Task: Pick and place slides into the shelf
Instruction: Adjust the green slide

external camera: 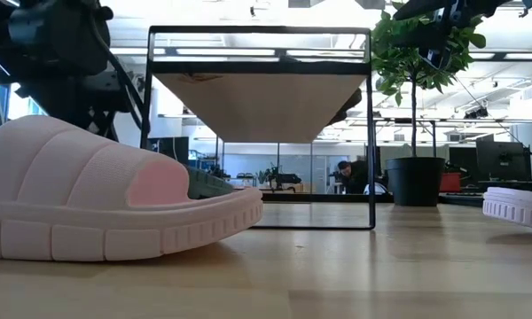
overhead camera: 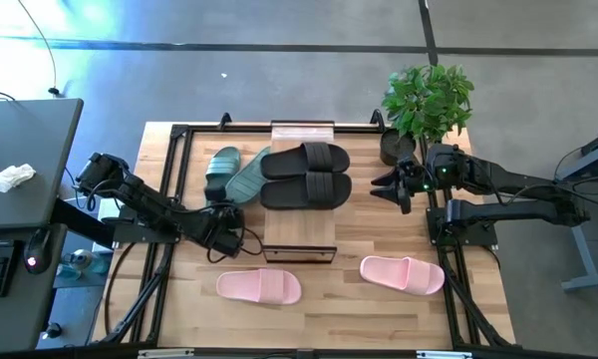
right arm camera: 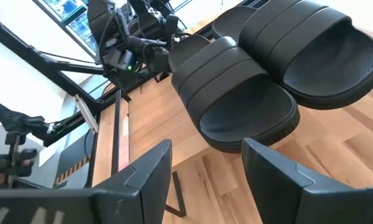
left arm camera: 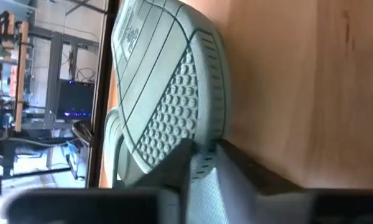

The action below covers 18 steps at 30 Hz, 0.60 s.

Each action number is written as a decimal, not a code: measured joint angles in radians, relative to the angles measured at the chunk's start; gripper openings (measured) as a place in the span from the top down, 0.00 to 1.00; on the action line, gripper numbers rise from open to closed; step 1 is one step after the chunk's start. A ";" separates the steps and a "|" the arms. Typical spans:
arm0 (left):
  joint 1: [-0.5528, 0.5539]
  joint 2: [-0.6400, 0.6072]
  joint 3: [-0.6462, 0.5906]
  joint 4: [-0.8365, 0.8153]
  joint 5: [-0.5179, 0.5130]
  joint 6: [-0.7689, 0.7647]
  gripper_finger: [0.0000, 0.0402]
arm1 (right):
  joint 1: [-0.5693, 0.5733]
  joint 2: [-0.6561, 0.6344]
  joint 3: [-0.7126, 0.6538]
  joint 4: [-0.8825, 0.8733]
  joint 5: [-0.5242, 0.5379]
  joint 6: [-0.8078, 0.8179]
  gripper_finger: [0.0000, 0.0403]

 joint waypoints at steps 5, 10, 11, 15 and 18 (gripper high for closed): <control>0.000 0.000 0.030 -0.057 0.020 -0.123 0.96 | 0.000 0.000 0.000 0.000 0.009 0.004 0.54; -0.001 0.000 0.128 -0.244 0.050 -0.210 0.99 | 0.000 0.000 0.000 0.000 0.009 0.004 0.54; -0.001 0.000 0.148 -0.280 0.051 -0.213 0.99 | 0.000 0.000 0.000 0.000 0.009 0.004 0.54; -0.012 -0.005 0.211 -0.379 0.067 -0.183 1.00 | 0.000 0.000 0.000 0.000 0.009 0.005 0.54; -0.046 -0.033 0.269 -0.478 0.072 -0.181 1.00 | 0.000 0.000 0.000 0.000 0.007 0.005 0.54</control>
